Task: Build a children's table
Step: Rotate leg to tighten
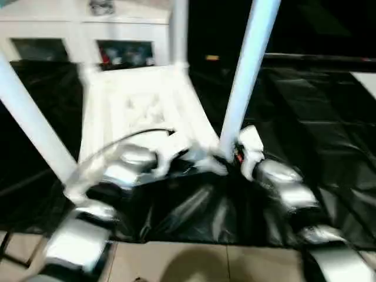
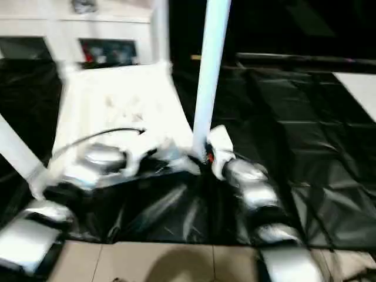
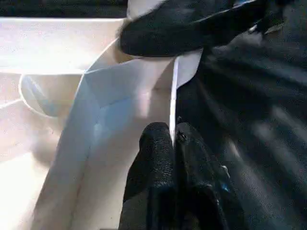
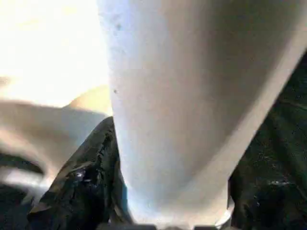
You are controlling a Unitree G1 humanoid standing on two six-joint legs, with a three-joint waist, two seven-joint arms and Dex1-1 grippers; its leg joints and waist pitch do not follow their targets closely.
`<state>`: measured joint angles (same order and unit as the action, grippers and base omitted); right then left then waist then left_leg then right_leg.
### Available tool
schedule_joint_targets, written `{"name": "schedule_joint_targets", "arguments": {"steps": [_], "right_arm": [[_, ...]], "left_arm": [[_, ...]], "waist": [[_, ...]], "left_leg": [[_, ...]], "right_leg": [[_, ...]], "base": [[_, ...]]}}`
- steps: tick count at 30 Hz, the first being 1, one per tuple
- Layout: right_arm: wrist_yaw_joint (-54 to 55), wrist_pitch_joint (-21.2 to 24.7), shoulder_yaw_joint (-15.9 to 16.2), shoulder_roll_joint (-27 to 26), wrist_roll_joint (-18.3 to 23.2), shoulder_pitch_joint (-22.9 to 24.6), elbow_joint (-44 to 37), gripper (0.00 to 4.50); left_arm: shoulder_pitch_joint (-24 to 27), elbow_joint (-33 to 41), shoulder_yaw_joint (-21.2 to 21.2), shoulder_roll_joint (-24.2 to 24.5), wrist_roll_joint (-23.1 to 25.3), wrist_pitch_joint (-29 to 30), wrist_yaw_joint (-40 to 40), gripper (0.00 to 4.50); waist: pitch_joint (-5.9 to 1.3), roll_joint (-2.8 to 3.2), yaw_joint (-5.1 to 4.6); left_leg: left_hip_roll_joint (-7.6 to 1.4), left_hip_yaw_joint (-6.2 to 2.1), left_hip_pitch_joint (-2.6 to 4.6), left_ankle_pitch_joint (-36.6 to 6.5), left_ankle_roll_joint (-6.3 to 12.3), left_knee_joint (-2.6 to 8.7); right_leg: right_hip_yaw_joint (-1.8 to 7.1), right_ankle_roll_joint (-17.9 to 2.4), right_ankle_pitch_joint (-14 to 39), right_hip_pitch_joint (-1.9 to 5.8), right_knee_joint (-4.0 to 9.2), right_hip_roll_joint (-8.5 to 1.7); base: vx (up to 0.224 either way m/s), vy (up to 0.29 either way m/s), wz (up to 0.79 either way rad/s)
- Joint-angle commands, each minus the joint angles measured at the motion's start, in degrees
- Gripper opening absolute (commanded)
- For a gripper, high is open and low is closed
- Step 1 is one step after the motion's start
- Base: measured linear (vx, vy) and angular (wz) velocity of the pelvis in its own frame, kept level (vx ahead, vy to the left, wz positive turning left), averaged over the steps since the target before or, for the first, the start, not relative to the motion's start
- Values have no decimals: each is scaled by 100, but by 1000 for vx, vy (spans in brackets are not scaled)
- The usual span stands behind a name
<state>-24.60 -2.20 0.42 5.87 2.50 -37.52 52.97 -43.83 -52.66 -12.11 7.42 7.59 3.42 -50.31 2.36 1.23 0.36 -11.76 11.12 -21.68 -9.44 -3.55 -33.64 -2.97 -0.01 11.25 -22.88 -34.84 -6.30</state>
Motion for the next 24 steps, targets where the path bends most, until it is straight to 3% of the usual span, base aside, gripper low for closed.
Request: {"name": "schedule_joint_targets", "arguments": {"steps": [1,2,3,4,9,11,14,15,17,21,24], "right_arm": [[175,299,214,-407,-45,27,354,268],[318,229,233,-479,-112,-28,353,268],[443,102,257,-535,-198,-69,334,302],[496,-13,253,-589,-241,-96,313,323],[174,-291,125,-554,-94,-54,88,365],[-277,-330,159,-405,20,42,-58,380],[-951,-458,375,-59,-11,215,-255,411],[-1453,-547,514,206,-40,326,-381,411],[-1735,-577,568,341,-30,373,-439,411],[-2976,-612,692,745,204,569,-815,411],[-3794,-531,797,999,320,631,-1006,411]], "left_arm": [[-94,124,-147,-431,-116,-53,55,0],[-96,112,-205,-484,-70,-115,102,0],[-95,102,-256,-509,-24,-164,128,0],[-97,97,-274,-522,10,-169,175,0],[-61,152,-222,-343,-9,-310,35,0],[-53,137,-149,-180,-30,-405,-61,0],[-12,143,-93,65,-144,-643,-509,0],[28,172,-64,228,-247,-704,-909,0],[40,176,-63,314,-271,-729,-1077,0],[109,193,-129,608,-338,-948,-1801,0],[123,173,-139,775,-379,-1011,-2160,0]], "waist": [[-296,-15,-15],[-295,59,-19],[-308,13,-46],[-310,14,-40],[-314,8,-33],[-319,3,-21],[-337,3,-5],[-347,-19,-2],[-370,0,25],[-383,14,96],[-380,25,176]], "left_leg": [[-82,-81,117,-2399,-35,466],[-78,-87,109,-2407,-24,468],[-68,-75,88,-2401,16,464],[-71,-75,86,-2375,29,461],[-81,-59,74,-2240,152,462],[-79,-62,65,-2250,208,458],[-92,-53,46,-1976,298,447],[-85,-47,26,-1873,358,429],[-102,-19,25,-1501,532,390],[-127,4,30,-1185,739,357],[-147,10,46,-1146,782,356]], "right_leg": [[133,-1077,2028,134,559,-139],[133,-1084,1985,144,553,-144],[128,-1040,1940,149,569,-131],[131,-1042,1913,146,564,-138],[134,-1118,1673,162,547,-129],[129,-1110,1690,176,550,-132],[133,-1198,1274,197,513,-128],[128,-1252,1133,222,493,-134],[130,-1439,524,233,433,-137],[93,-1649,38,264,369,-122],[93,-1718,-47,258,346,-132]], "base": [[0,0,0],[0,0,0],[0,0,0],[0,0,0],[0,0,0],[0,0,0],[0,0,0],[0,0,0],[0,0,0],[0,0,0],[0,0,0]]}}
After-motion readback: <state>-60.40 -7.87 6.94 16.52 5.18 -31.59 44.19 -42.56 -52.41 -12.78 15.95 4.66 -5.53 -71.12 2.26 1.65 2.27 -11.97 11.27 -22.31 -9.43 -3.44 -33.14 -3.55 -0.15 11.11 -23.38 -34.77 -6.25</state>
